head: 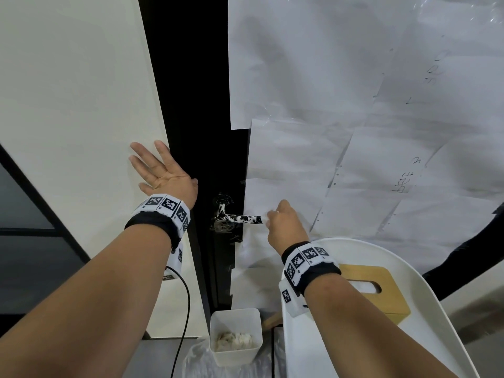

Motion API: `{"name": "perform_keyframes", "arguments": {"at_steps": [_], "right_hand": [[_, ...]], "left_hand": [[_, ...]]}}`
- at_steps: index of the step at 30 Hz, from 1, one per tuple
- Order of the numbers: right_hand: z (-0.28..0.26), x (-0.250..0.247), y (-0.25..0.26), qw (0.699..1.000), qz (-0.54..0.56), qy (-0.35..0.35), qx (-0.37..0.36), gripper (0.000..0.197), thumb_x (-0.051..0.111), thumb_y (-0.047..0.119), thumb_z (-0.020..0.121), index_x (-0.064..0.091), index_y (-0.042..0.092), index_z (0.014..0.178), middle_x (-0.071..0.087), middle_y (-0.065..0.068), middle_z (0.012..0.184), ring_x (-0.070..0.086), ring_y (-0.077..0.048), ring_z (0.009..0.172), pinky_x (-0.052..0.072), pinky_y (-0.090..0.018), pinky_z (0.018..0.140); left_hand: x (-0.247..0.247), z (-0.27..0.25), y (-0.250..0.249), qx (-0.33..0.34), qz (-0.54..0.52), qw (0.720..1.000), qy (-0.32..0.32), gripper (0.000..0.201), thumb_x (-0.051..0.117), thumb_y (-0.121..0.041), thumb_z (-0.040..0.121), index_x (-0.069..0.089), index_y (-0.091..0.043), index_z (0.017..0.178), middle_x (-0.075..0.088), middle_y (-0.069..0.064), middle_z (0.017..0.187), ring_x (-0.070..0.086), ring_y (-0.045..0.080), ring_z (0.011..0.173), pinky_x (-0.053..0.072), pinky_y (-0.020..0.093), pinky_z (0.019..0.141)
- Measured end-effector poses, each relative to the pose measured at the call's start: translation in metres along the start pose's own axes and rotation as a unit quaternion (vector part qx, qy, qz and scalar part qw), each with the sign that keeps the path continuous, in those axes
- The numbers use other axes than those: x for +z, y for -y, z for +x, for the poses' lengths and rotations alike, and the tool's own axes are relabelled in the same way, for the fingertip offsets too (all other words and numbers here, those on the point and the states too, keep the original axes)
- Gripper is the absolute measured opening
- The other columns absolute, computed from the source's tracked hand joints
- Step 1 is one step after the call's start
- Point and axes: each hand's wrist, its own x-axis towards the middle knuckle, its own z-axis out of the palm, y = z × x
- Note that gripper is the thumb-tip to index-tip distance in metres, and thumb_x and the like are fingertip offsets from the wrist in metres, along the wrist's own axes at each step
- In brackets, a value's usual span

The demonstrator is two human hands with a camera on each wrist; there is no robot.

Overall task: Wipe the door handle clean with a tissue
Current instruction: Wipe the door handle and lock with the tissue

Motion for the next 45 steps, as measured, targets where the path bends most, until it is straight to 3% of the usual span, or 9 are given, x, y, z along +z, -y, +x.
{"name": "perform_keyframes", "arguments": {"at_steps": [6, 15, 20, 25, 28, 33, 39, 43, 45], "right_hand": [[-0.007, -0.005, 0.013, 0.997, -0.041, -0.019, -0.065, 0.019, 0.042, -0.012, 0.078, 0.051, 0.005, 0.075, 0.044, -0.011, 0.105, 0.044, -0.028, 0.094, 0.033, -0.03, 0.062], [-0.002, -0.002, 0.006, 0.999, -0.02, -0.023, -0.025, 0.029, 0.043, -0.011, 0.077, 0.064, 0.0, 0.093, 0.053, -0.013, 0.102, 0.049, -0.03, 0.095, 0.036, -0.031, 0.068], [-0.005, -0.003, 0.015, 0.997, -0.03, -0.007, -0.071, 0.026, 0.038, -0.016, 0.072, 0.055, 0.003, 0.078, 0.05, -0.013, 0.1, 0.045, -0.028, 0.094, 0.031, -0.03, 0.066], [-0.003, -0.005, 0.011, 0.998, -0.018, -0.025, -0.055, 0.033, 0.038, -0.013, 0.075, 0.062, 0.0, 0.093, 0.049, -0.012, 0.103, 0.046, -0.027, 0.095, 0.038, -0.031, 0.066], [-0.002, -0.004, 0.012, 0.999, -0.02, -0.017, -0.03, 0.025, 0.038, -0.012, 0.078, 0.058, 0.002, 0.085, 0.044, -0.012, 0.108, 0.045, -0.027, 0.095, 0.044, -0.032, 0.071], [-0.001, -0.005, 0.021, 0.998, -0.016, 0.018, -0.054, 0.021, 0.038, -0.014, 0.075, 0.042, 0.006, 0.07, 0.042, -0.013, 0.105, 0.036, -0.024, 0.086, 0.035, -0.031, 0.067], [0.007, -0.007, 0.011, 1.0, 0.015, 0.0, -0.024, 0.026, 0.04, -0.013, 0.076, 0.062, -0.004, 0.089, 0.045, -0.015, 0.103, 0.049, -0.03, 0.087, 0.042, -0.033, 0.067], [0.002, -0.003, 0.018, 0.999, -0.014, 0.01, -0.028, 0.024, 0.038, -0.014, 0.075, 0.042, 0.007, 0.066, 0.043, -0.014, 0.106, 0.042, -0.027, 0.09, 0.035, -0.031, 0.067], [0.001, -0.004, 0.024, 0.999, -0.006, 0.019, -0.046, 0.024, 0.037, -0.016, 0.074, 0.039, 0.007, 0.068, 0.041, -0.013, 0.104, 0.035, -0.023, 0.085, 0.032, -0.03, 0.067]], "left_hand": [[0.001, 0.0, 0.002, 0.004, -0.003, 1.0, -0.003, 0.107, 0.064, -0.033, 0.082, -0.016, -0.006, 0.147, -0.016, 0.035, 0.151, -0.013, 0.052, 0.14, 0.036, 0.066, 0.096], [0.002, 0.0, 0.001, 0.003, -0.007, 1.0, -0.01, 0.106, 0.064, -0.035, 0.082, -0.014, -0.005, 0.148, -0.014, 0.035, 0.152, -0.011, 0.052, 0.14, 0.037, 0.066, 0.095], [0.003, 0.0, 0.002, 0.004, -0.007, 1.0, -0.013, 0.106, 0.064, -0.033, 0.081, -0.013, -0.006, 0.148, -0.013, 0.035, 0.151, -0.01, 0.053, 0.14, 0.037, 0.066, 0.095], [0.004, 0.002, 0.003, 0.001, 0.003, 1.0, -0.004, 0.108, 0.064, -0.033, 0.082, -0.018, -0.007, 0.147, -0.016, 0.034, 0.151, -0.012, 0.052, 0.14, 0.037, 0.065, 0.095], [0.004, 0.002, 0.002, 0.0, 0.0, 1.0, -0.001, 0.108, 0.064, -0.033, 0.082, -0.018, -0.007, 0.147, -0.016, 0.034, 0.151, -0.013, 0.052, 0.14, 0.036, 0.065, 0.097], [0.003, 0.001, 0.002, 0.002, -0.002, 1.0, -0.001, 0.108, 0.065, -0.03, 0.082, -0.018, -0.007, 0.147, -0.017, 0.034, 0.151, -0.013, 0.051, 0.14, 0.035, 0.066, 0.097], [0.002, 0.001, 0.002, 0.002, -0.001, 1.0, 0.004, 0.106, 0.062, -0.03, 0.083, -0.02, -0.007, 0.146, -0.02, 0.033, 0.151, -0.015, 0.051, 0.14, 0.034, 0.065, 0.099], [0.002, 0.001, 0.002, 0.008, -0.005, 1.0, -0.004, 0.106, 0.064, -0.031, 0.082, -0.016, -0.006, 0.147, -0.016, 0.035, 0.151, -0.013, 0.053, 0.14, 0.036, 0.067, 0.096], [0.001, 0.001, 0.002, 0.005, -0.002, 1.0, -0.002, 0.106, 0.063, -0.032, 0.082, -0.016, -0.006, 0.147, -0.016, 0.035, 0.151, -0.013, 0.053, 0.14, 0.036, 0.066, 0.096]]}}
